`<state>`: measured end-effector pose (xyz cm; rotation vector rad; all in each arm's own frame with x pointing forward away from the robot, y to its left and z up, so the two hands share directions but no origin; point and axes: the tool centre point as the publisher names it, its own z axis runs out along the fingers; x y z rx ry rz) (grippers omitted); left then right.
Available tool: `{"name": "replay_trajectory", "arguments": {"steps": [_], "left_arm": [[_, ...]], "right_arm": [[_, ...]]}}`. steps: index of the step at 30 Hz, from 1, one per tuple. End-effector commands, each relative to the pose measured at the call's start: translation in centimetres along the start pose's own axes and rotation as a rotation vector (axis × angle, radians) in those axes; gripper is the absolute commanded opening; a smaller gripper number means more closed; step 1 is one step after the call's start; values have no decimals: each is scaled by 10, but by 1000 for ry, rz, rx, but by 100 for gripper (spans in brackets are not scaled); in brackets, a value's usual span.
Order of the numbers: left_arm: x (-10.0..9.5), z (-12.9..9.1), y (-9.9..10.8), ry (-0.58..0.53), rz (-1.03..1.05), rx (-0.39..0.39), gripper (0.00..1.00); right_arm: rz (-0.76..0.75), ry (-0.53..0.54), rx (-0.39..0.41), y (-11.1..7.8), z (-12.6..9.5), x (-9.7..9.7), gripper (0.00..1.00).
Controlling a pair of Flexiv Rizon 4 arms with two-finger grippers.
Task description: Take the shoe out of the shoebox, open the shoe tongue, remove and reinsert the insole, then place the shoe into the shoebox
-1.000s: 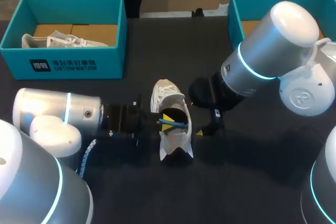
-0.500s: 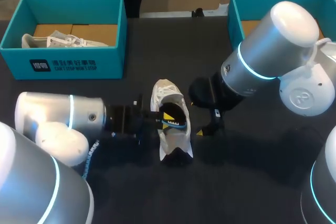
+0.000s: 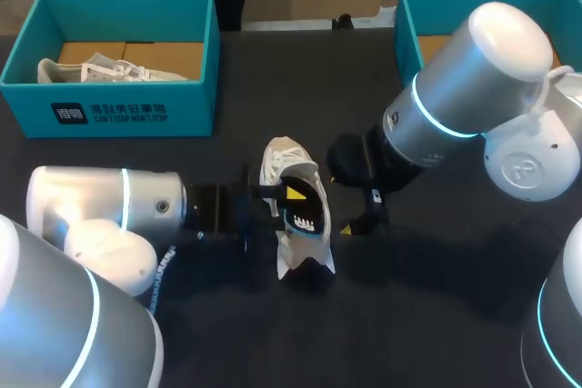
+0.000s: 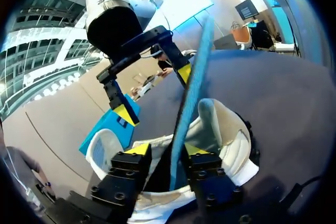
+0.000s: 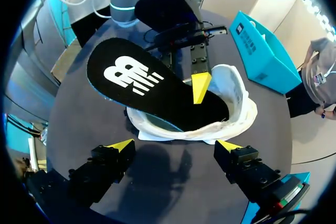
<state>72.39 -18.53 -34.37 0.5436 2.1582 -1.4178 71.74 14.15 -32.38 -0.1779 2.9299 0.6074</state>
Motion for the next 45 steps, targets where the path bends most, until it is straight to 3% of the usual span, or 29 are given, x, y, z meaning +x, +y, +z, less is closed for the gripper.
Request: {"name": "replay_trajectory", "arguments": {"steps": [1,17,20,26,45], "left_arm": [[1,-9,-7,-3,3,10,47],[14,-19,-27,23,4,28,44],[16,-23,-27,24,0,15,36],[18,-24,-25,28,-1,4,0],[4,-2,6,-2,88,-23,0]], "right_arm": [[0,-4,3,0,1,1,100],[0,-4,3,0,1,1,100],[0,-4,3,0,1,1,100],[0,-4,3,0,1,1,100],[0,-4,3,0,1,1,100]]}}
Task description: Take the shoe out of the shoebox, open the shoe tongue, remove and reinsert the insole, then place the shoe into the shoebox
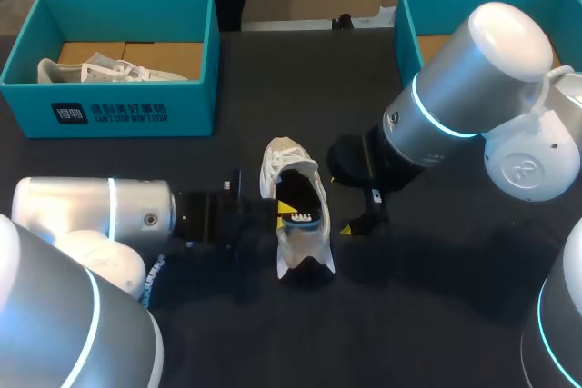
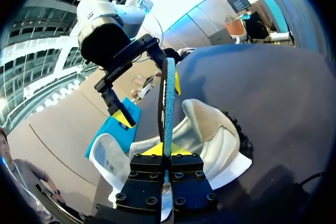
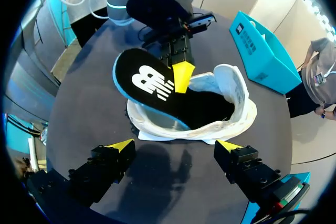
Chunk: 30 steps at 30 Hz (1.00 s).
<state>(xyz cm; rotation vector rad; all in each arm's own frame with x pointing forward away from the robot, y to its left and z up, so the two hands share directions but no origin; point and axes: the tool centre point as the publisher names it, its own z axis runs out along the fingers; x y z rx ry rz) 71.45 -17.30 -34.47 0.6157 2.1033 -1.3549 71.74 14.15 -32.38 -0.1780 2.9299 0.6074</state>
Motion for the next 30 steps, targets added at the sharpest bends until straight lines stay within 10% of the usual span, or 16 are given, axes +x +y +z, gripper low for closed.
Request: {"name": "replay_trajectory", "arguments": {"steps": [1,10,16,30], "left_arm": [[-5,11,8,14,-2,-14,0],[-10,12,17,10,-7,-38,0],[-6,6,0,9,-6,-18,30],[-2,-10,-24,11,15,-12,33]], "right_arm": [[0,-4,3,0,1,1,100],[0,-4,3,0,1,1,100],[0,-4,3,0,1,1,100],[0,-4,3,0,1,1,100]]}}
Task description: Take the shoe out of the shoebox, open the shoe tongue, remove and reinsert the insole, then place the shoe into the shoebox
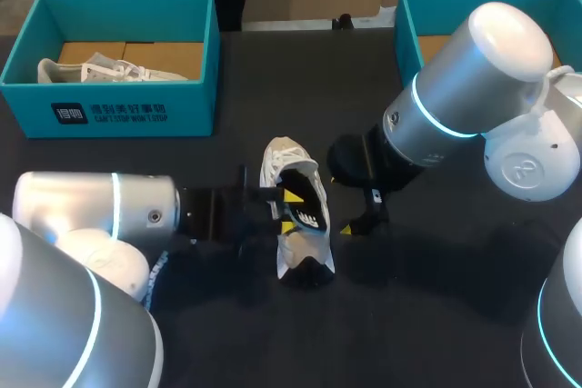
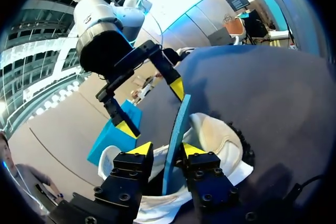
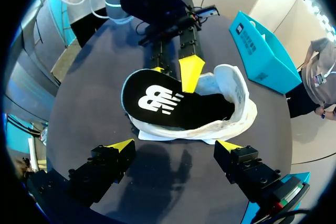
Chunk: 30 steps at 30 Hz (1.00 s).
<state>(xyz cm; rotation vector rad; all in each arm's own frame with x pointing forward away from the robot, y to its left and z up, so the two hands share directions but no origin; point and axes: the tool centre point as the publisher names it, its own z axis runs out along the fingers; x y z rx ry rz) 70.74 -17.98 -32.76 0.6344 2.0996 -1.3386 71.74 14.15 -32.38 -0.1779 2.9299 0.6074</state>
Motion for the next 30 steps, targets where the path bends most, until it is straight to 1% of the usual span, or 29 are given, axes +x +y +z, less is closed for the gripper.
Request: {"name": "replay_trajectory", "arguments": {"steps": [1,2,4,6,8,15,21,27,30], "left_arm": [[5,-9,-6,8,-5,-7,33],[7,-9,-6,11,-7,-7,33],[9,-7,-3,16,-11,-7,26],[9,-6,-1,17,-11,-7,16],[10,-2,5,12,-3,-4,1],[8,8,19,-14,39,-2,0],[6,12,28,-43,93,0,0],[0,13,33,-55,120,-5,0],[1,11,28,-57,128,0,0]], "right_arm": [[0,-4,3,0,1,1,100],[0,-4,3,0,1,1,100],[0,-4,3,0,1,1,100],[0,-4,3,0,1,1,100],[0,-4,3,0,1,1,100],[0,-4,3,0,1,1,100],[0,-4,3,0,1,1,100],[0,-4,3,0,1,1,100],[0,-4,3,0,1,1,100]]}}
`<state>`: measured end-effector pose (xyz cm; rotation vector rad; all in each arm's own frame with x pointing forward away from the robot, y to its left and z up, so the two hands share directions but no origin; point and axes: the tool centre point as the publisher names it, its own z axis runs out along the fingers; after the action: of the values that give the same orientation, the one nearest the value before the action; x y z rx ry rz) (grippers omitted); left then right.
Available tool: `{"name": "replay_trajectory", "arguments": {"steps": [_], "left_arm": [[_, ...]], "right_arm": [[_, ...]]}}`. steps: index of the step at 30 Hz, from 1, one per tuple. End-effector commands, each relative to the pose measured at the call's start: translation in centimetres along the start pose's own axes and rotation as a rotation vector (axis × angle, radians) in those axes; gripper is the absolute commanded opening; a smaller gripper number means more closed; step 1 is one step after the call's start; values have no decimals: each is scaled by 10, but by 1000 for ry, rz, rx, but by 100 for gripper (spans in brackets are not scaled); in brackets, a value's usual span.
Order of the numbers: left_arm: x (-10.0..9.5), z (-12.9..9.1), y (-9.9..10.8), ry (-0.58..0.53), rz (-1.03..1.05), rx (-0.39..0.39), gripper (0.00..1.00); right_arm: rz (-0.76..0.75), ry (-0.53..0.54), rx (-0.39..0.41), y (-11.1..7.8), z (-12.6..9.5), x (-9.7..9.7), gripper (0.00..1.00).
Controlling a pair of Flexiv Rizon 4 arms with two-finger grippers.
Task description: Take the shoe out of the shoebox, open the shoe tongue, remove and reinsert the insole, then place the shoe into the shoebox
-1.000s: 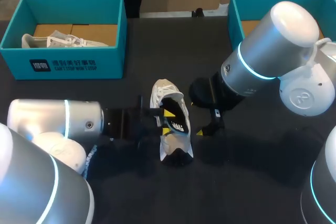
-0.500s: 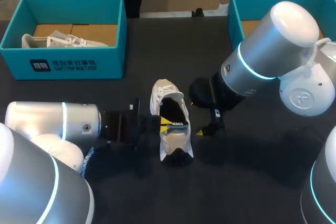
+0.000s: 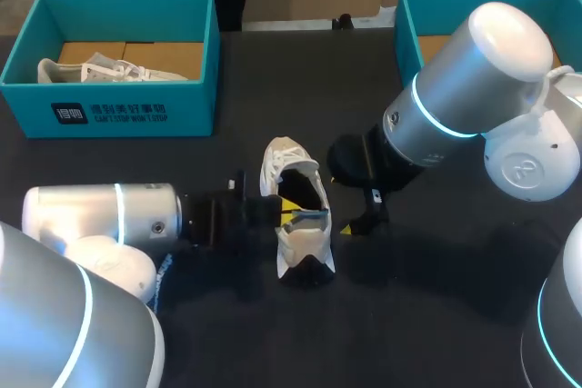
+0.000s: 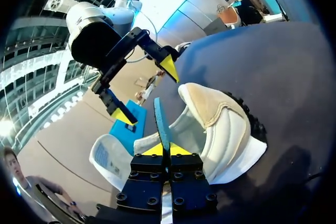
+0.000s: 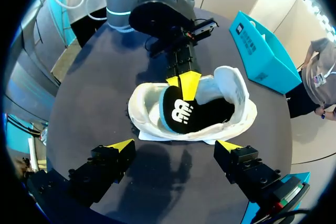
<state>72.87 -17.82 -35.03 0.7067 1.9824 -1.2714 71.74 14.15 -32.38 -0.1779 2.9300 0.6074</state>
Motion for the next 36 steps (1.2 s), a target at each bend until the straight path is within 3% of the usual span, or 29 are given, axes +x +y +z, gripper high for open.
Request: {"name": "replay_trajectory", "arguments": {"steps": [1,3,6,7,11,16,21,24,26,36], "left_arm": [[2,-1,-3,1,3,4,0],[3,-3,-7,2,4,7,1],[5,-7,-11,2,2,7,27],[5,-8,-12,3,1,6,32],[5,-11,-16,16,-6,-10,35],[3,-11,-17,59,-13,-54,27],[1,-6,-15,84,-26,-69,26],[4,-3,-14,94,-30,-70,16],[5,-1,-13,99,-29,-70,0],[14,7,-4,104,-32,-46,0]], "right_arm": [[0,-4,3,0,1,1,100],[0,-4,3,0,1,1,100],[0,-4,3,0,1,1,100],[0,-4,3,0,1,1,100],[0,-4,3,0,1,1,100],[0,-4,3,0,1,1,100],[0,-4,3,0,1,1,100],[0,-4,3,0,1,1,100],[0,-4,3,0,1,1,100],[0,-4,3,0,1,1,100]]}}
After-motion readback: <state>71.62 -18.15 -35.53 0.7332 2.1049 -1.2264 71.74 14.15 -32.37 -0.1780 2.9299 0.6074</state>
